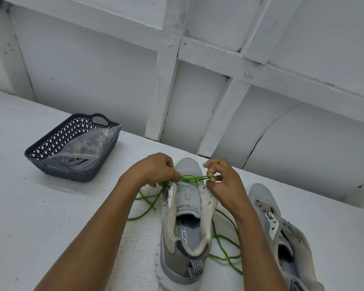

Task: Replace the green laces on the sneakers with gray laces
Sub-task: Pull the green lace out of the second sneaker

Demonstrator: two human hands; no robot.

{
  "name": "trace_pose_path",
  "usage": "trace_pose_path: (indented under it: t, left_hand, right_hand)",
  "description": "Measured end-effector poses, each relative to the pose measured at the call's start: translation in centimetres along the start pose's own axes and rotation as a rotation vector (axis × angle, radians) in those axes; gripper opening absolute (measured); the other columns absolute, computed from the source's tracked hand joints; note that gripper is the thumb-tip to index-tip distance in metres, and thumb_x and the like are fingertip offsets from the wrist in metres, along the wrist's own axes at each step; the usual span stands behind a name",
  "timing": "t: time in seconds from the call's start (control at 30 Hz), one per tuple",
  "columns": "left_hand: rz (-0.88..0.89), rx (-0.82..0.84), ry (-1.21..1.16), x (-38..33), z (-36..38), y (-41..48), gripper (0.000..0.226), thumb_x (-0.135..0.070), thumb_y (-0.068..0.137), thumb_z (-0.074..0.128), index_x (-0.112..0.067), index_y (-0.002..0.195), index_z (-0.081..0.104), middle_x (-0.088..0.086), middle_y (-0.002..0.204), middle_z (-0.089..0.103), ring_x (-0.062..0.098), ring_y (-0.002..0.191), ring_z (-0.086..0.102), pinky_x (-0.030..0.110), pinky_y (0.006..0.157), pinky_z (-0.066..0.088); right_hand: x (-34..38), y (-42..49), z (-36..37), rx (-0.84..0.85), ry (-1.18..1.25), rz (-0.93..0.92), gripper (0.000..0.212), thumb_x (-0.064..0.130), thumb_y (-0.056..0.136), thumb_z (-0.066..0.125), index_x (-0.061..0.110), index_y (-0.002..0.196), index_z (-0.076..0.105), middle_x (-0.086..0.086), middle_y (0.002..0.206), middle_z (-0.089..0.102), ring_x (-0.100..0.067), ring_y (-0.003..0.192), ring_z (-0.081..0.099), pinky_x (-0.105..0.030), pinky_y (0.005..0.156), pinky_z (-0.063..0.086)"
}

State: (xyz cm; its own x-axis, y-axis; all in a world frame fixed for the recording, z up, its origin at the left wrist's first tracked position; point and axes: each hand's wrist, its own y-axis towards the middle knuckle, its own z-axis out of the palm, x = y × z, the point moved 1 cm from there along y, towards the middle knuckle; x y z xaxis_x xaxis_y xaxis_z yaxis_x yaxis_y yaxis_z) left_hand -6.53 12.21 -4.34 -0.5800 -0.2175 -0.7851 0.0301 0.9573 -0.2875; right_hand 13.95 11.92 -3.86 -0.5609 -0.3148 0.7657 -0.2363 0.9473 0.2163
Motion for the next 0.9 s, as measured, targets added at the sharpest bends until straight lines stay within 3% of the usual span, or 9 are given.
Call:
trace_pose_path:
  t: [0.1, 0.17, 0.23, 0.3, 0.4, 0.57, 0.73, 0.83, 0.9]
  left_hand:
    - [-0.002, 0.008, 0.0, -0.3, 0.4, 0.0, 0.022, -0.026, 0.081, 0.071, -0.01, 0.095, 0.067, 0.008, 0.095, 0.072, 0.025, 0.093, 0.069, 0.038, 0.077, 0.06]
    - [-0.002, 0.013, -0.001, -0.5, 0.6, 0.1, 0.021, -0.026, 0.081, 0.071, -0.01, 0.094, 0.066, 0.008, 0.095, 0.072, 0.025, 0.091, 0.069, 0.038, 0.077, 0.059]
    - [-0.003, 0.011, -0.001, -0.5, 0.7, 0.2, 0.02, -0.026, 0.081, 0.071, -0.01, 0.093, 0.066, 0.008, 0.095, 0.072, 0.023, 0.089, 0.069, 0.038, 0.077, 0.059]
    - [-0.007, 0.012, 0.002, -0.5, 0.7, 0.2, 0.02, -0.026, 0.081, 0.071, -0.011, 0.092, 0.066, 0.007, 0.093, 0.071, 0.022, 0.085, 0.067, 0.038, 0.077, 0.059]
    - [-0.004, 0.014, 0.003, -0.5, 0.8, 0.3, 0.019, -0.026, 0.081, 0.071, -0.011, 0.093, 0.066, 0.007, 0.093, 0.071, 0.022, 0.087, 0.068, 0.038, 0.077, 0.059]
    - [0.002, 0.016, 0.008, -0.5, 0.8, 0.2, 0.017, -0.026, 0.082, 0.07, -0.012, 0.091, 0.066, 0.006, 0.094, 0.071, 0.021, 0.087, 0.067, 0.036, 0.076, 0.059]
    - [0.003, 0.011, 0.015, -0.3, 0.6, 0.1, 0.017, -0.027, 0.082, 0.069, -0.013, 0.09, 0.066, 0.005, 0.091, 0.07, 0.021, 0.086, 0.068, 0.033, 0.073, 0.058]
    - [0.002, 0.018, 0.011, -0.3, 0.5, 0.2, 0.018, -0.026, 0.083, 0.069, -0.011, 0.091, 0.066, 0.006, 0.09, 0.071, 0.023, 0.085, 0.069, 0.032, 0.071, 0.057]
    - [-0.001, 0.016, 0.006, -0.2, 0.5, 0.2, 0.019, -0.026, 0.082, 0.068, -0.01, 0.092, 0.066, 0.008, 0.092, 0.071, 0.022, 0.081, 0.069, 0.032, 0.07, 0.057]
  right_hand:
    - [0.5, -0.3, -0.3, 0.106, 0.107, -0.018, 0.042, -0.018, 0.076, 0.06, 0.02, 0.064, 0.045, 0.006, 0.096, 0.074, -0.003, 0.091, 0.064, -0.013, 0.071, 0.045]
    - [0.8, -0.3, -0.3, 0.176, 0.202, 0.006, 0.036, -0.013, 0.081, 0.065, 0.016, 0.071, 0.048, -0.003, 0.092, 0.077, -0.012, 0.084, 0.067, -0.021, 0.072, 0.049]
    - [1.1, -0.4, -0.3, 0.214, 0.262, 0.046, 0.029, -0.005, 0.084, 0.069, 0.018, 0.081, 0.052, -0.01, 0.088, 0.076, -0.017, 0.077, 0.06, -0.026, 0.067, 0.045]
    - [1.4, -0.6, -0.5, 0.239, 0.268, 0.099, 0.026, 0.002, 0.085, 0.072, 0.019, 0.095, 0.056, -0.009, 0.081, 0.072, -0.014, 0.07, 0.052, -0.021, 0.061, 0.041]
    - [2.3, -0.7, -0.7, 0.314, 0.118, 0.133, 0.023, 0.014, 0.083, 0.077, 0.024, 0.101, 0.066, 0.006, 0.074, 0.063, -0.007, 0.067, 0.052, -0.018, 0.065, 0.044]
    - [3.7, 0.1, 0.1, 0.326, -0.255, 0.121, 0.006, 0.03, 0.088, 0.067, 0.027, 0.084, 0.071, 0.013, 0.069, 0.062, 0.001, 0.06, 0.052, -0.015, 0.057, 0.038]
    - [4.2, 0.0, 0.2, 0.293, -0.236, 0.09, 0.022, 0.026, 0.1, 0.054, 0.03, 0.079, 0.061, 0.016, 0.08, 0.064, 0.0, 0.077, 0.056, -0.015, 0.066, 0.039]
    - [3.8, -0.4, 0.4, 0.199, 0.058, 0.105, 0.024, 0.024, 0.105, 0.045, 0.024, 0.083, 0.056, 0.018, 0.101, 0.072, -0.004, 0.099, 0.062, -0.022, 0.087, 0.045]
    - [3.7, -0.6, 0.5, 0.129, 0.239, 0.145, 0.026, 0.024, 0.107, 0.039, 0.021, 0.084, 0.05, 0.011, 0.098, 0.076, -0.011, 0.1, 0.064, -0.027, 0.089, 0.044]
